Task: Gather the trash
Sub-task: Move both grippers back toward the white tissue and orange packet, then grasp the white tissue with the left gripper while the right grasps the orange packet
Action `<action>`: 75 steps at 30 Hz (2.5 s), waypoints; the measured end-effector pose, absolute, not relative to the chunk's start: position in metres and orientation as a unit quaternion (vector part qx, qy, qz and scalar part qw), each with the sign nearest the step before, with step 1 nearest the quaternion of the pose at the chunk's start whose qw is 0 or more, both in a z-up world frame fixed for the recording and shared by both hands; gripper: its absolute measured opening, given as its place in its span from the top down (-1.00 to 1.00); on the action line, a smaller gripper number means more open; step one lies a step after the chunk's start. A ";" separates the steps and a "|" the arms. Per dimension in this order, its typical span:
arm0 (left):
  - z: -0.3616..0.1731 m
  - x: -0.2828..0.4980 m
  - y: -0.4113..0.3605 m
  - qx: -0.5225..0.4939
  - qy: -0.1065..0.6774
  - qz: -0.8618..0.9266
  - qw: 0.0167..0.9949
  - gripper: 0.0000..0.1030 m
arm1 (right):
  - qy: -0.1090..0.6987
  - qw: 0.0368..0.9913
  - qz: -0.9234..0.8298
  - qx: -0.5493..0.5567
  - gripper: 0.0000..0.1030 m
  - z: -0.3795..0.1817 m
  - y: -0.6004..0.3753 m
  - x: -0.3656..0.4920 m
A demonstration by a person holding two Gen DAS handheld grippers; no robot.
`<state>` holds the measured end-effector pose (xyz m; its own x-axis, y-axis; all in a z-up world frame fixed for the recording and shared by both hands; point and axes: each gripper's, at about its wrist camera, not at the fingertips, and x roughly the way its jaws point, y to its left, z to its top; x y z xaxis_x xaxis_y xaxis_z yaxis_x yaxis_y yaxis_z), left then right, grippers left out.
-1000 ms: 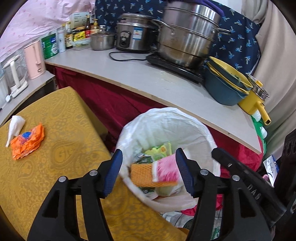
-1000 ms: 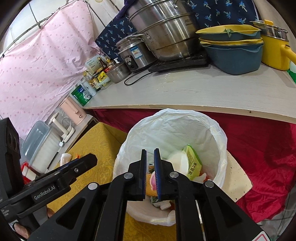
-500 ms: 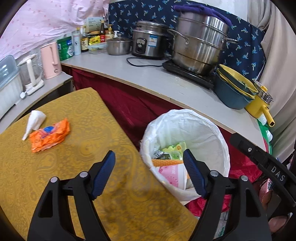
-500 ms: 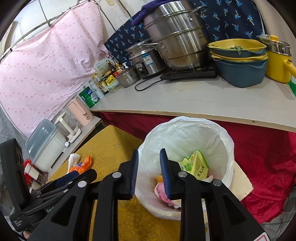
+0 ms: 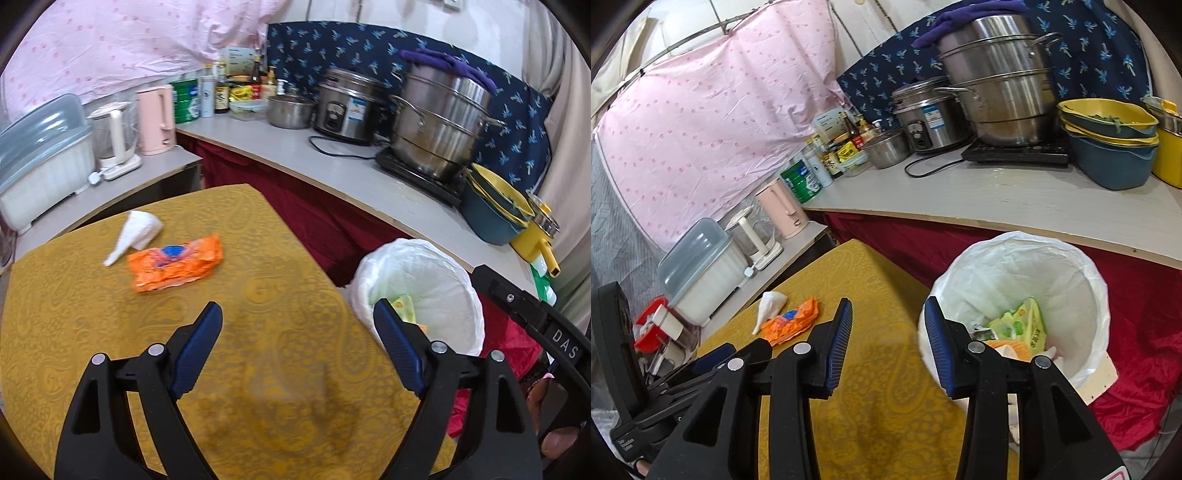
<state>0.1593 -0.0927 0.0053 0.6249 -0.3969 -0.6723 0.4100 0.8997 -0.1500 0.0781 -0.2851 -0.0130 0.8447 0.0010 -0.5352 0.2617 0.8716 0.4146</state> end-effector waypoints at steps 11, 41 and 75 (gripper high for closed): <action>0.009 0.165 -0.024 -0.008 0.357 -0.174 0.918 -0.69 | 0.285 0.933 -0.030 0.218 0.17 -0.010 -0.220 0.105; -0.045 0.259 0.088 0.001 0.389 -0.080 0.918 -0.71 | 0.384 0.897 0.019 0.218 0.04 -0.089 -0.114 0.254; -0.134 0.419 0.030 0.042 0.444 -0.123 0.887 0.42 | 0.408 0.893 0.009 0.188 0.65 -0.154 -0.127 0.343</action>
